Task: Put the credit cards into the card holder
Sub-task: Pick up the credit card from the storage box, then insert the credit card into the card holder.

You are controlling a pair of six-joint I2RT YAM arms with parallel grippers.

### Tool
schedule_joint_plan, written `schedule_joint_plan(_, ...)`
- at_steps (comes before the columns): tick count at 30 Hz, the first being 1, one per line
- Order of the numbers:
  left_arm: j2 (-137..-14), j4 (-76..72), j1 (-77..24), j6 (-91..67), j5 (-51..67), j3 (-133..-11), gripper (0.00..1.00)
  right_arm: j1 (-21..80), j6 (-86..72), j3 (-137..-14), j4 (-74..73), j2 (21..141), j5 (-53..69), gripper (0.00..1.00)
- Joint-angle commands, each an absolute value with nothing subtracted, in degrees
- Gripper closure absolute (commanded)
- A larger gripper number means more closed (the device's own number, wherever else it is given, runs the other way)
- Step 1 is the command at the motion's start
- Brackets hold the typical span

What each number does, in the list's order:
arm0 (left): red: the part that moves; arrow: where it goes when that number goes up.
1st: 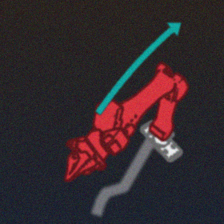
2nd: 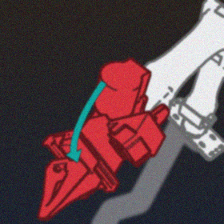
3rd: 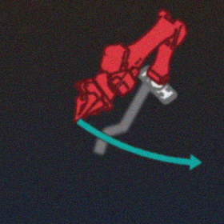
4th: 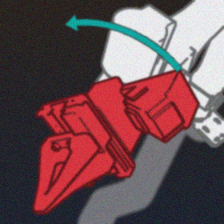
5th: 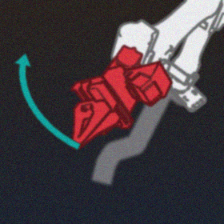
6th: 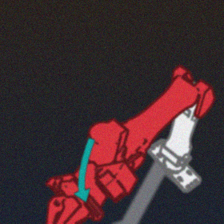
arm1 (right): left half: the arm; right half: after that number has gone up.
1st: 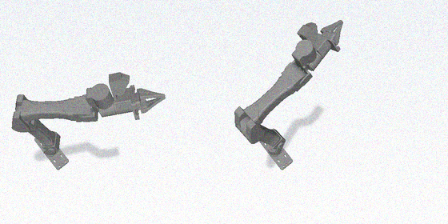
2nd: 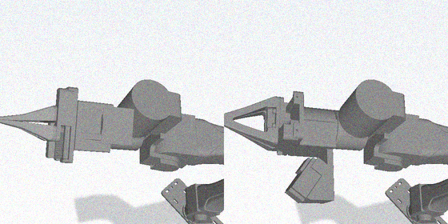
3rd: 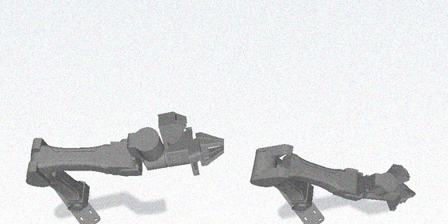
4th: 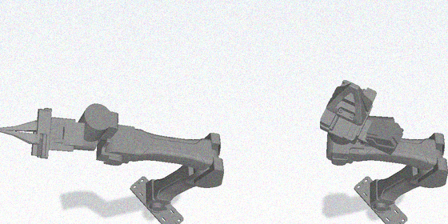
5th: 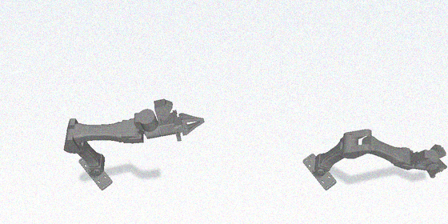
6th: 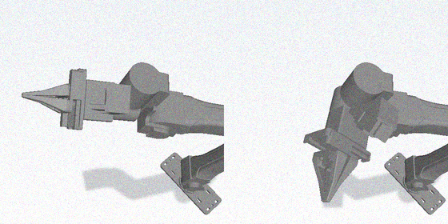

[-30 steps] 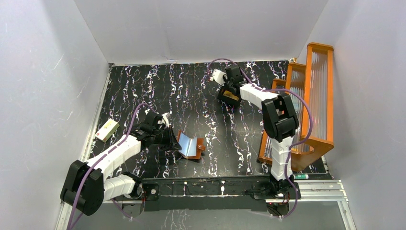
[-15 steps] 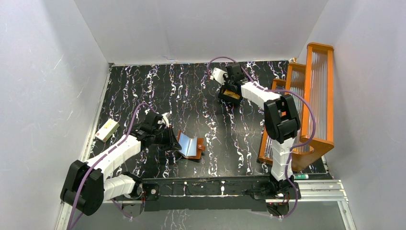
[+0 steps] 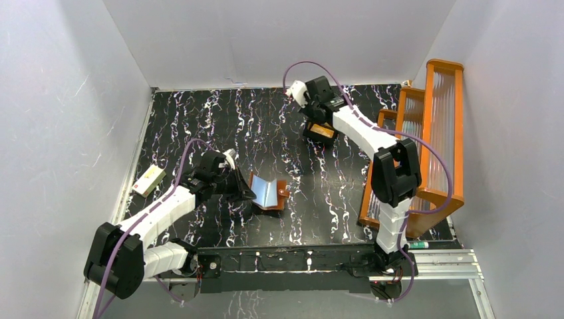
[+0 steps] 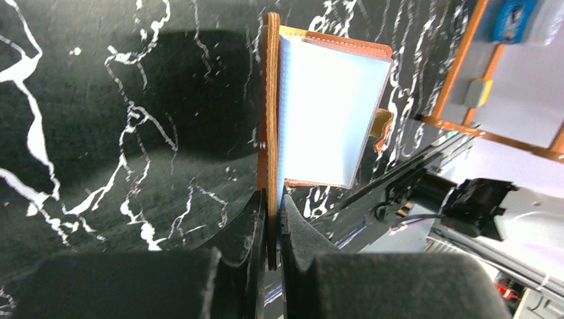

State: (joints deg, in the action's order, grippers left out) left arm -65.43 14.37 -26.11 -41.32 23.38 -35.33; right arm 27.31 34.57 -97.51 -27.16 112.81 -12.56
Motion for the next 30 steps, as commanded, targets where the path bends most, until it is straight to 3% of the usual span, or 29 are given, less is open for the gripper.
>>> schedule_joint_plan(1, -65.7, 7.6, -26.4, -46.4, 24.8, -37.7, 1.0, 35.2, 23.9, -100.8, -33.0, 107.1, -17.7, 1.0)
schedule_joint_plan(9, -67.0, -2.7, -26.4, -52.6, 24.3, -33.5, 1.0, 46.7, 8.1, -100.5, -35.3, 101.0, -26.4, 1.0)
schedule_joint_plan(15, -70.6, -9.0, -26.4, -53.4, 23.9, -29.5, 1.0, 50.4, -13.8, -101.5, -40.6, 97.6, -20.3, 1.0)
schedule_joint_plan(22, -74.8, -15.1, -26.4, -55.6, 27.4, -24.8, 0.99, 50.5, -35.2, -85.8, -31.3, 86.4, -10.4, 1.0)
schedule_joint_plan(30, -73.0, -10.5, -26.4, -53.9, 25.6, -23.1, 0.88, 50.4, -45.9, -73.0, -26.0, 81.3, -9.0, 1.0)
